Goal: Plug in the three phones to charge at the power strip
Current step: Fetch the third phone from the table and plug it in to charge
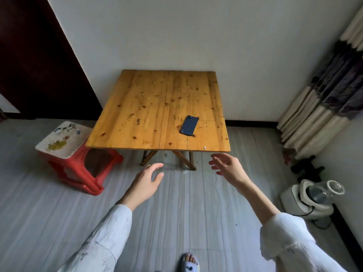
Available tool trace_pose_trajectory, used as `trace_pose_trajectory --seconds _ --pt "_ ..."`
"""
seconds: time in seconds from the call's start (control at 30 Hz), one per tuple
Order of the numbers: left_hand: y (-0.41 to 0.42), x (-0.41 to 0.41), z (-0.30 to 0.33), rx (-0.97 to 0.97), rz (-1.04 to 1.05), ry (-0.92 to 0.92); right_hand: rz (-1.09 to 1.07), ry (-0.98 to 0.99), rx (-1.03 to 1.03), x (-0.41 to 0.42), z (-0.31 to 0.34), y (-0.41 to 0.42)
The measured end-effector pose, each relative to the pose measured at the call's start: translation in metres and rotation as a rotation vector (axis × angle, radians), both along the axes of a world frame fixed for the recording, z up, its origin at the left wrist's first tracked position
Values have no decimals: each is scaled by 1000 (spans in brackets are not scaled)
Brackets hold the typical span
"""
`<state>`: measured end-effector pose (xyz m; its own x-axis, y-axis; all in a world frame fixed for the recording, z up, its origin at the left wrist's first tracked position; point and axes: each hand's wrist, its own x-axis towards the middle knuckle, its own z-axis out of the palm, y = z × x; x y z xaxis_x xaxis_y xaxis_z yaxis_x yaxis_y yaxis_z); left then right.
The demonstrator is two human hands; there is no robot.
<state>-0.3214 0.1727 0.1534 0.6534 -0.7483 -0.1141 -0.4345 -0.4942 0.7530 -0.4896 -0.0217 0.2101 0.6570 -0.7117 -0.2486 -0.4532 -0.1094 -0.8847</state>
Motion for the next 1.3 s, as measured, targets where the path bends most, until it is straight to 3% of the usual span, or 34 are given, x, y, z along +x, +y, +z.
trace_pose_trajectory --seconds 0.33,0.5,0.67,0.93,1.07,1.3 --pt "-96 148 -76 218 -57 -48 -32 245 77 146 -79 -99" --pt "-145 234 -141 534 -121 74 72 537 -27 236 -142 -143" --pt "-189 298 -185 580 -157 -14 -86 588 85 306 -191 -186" --pt "-199 310 -211 690 -186 -231 -240 793 -95 357 -235 -218" --pt "-204 311 -207 704 -198 -241 -307 924 -73 378 -239 -216" --pt "-206 309 -202 705 -196 -215 -473 893 113 378 -245 -231"
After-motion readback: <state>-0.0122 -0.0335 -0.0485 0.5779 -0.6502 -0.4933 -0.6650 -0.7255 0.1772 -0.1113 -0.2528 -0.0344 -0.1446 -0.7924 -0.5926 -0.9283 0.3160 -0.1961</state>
